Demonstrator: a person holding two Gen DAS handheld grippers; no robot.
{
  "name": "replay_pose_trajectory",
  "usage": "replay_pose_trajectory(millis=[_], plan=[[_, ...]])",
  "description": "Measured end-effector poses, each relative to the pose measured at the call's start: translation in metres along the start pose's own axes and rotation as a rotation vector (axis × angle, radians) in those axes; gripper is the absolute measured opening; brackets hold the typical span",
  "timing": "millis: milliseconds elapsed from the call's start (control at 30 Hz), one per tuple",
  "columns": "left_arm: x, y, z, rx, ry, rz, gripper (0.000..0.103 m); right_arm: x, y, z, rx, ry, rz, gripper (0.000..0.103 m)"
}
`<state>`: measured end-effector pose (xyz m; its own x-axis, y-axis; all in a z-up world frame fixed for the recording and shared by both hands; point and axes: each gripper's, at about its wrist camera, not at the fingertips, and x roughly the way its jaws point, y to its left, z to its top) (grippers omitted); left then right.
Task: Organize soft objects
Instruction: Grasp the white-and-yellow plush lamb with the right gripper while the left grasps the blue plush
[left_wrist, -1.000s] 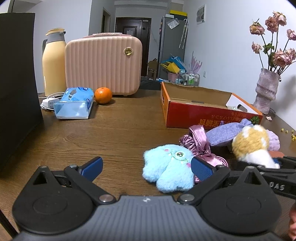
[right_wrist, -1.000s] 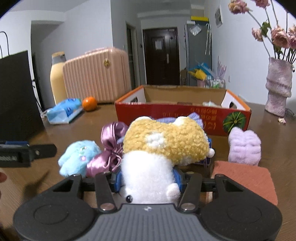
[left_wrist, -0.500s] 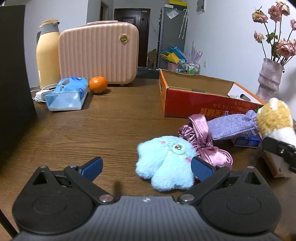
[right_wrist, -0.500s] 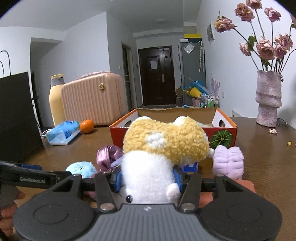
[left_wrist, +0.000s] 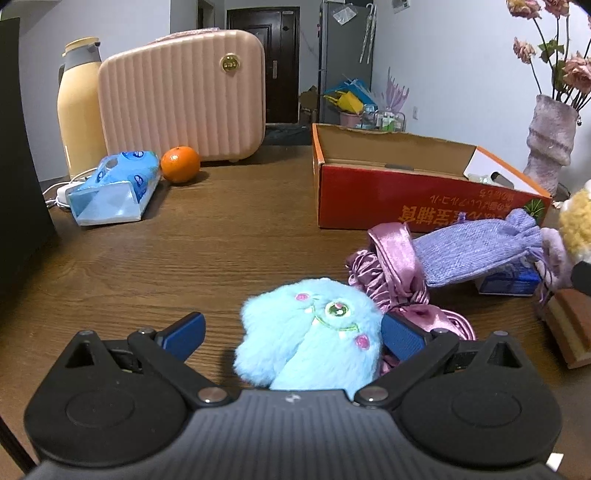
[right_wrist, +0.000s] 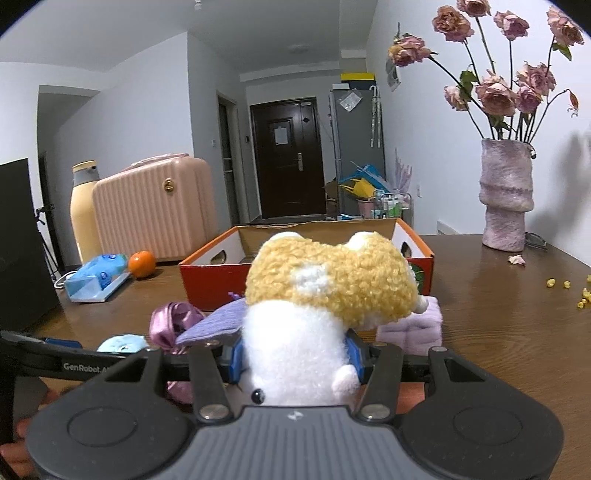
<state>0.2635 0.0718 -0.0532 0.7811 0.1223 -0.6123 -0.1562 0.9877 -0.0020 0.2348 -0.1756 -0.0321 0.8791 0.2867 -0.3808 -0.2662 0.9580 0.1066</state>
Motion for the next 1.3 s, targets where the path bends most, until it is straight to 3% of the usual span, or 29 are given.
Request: replay_pose_trajectory(millis=[467, 800, 1300], plan=[[0.019, -0.005, 0.001, 0.029, 0.033, -0.003, 0.103, 0.001, -0.002, -0.002, 0.001, 0.004, -0.017, 0.050], [0.022, -0.002, -0.002, 0.032, 0.072, -0.022, 0.083, 0.002, -0.002, -0.003, -0.004, 0.008, -0.008, 0.050], [0.000, 0.005, -0.001, 0.008, -0.017, -0.009, 0.080, 0.001, -0.002, -0.003, 0.001, -0.003, 0.000, 0.050]])
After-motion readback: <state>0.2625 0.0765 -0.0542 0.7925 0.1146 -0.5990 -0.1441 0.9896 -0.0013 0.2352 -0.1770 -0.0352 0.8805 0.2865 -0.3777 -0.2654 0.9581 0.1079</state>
